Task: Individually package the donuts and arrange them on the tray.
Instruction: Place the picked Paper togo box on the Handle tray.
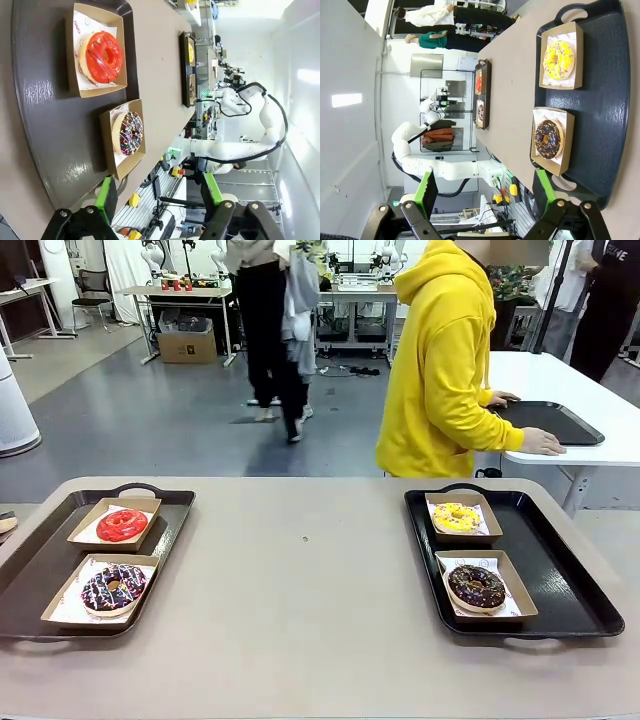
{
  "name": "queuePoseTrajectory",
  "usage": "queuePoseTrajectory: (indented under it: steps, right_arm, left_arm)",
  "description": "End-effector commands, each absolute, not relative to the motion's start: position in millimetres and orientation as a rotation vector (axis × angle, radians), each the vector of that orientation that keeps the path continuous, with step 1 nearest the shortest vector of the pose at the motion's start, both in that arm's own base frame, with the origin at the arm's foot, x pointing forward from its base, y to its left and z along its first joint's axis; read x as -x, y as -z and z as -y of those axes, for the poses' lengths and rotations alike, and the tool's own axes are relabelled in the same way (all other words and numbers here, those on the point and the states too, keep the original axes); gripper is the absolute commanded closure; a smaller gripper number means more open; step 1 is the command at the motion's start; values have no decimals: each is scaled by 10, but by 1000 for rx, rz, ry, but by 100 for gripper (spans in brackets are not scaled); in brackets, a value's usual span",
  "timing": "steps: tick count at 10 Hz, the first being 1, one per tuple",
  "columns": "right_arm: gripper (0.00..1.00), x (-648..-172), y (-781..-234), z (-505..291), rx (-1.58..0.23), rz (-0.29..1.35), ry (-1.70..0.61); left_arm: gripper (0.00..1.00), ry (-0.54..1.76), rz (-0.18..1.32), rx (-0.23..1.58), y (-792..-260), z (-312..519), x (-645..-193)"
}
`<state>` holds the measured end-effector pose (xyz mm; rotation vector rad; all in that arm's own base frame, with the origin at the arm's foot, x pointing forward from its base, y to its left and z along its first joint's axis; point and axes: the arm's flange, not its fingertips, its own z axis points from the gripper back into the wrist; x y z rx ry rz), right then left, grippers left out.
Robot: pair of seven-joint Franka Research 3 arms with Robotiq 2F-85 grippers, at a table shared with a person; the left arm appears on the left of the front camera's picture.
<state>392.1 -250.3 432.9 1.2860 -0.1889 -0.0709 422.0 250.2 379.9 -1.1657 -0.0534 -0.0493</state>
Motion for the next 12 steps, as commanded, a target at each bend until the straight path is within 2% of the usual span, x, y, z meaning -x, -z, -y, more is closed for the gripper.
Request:
queuePoseTrajectory:
  steps: [1,12]
  right_arm:
    - [0,-3912,-4344,2496,-1287,189,70]
    - [0,-3912,-4344,2496,-1287,189,70]
  left_arm:
    - [13,57,46,1155,-3858,-2401,-4231]
    - [13,57,46,1155,-3858,-2401,-4231]
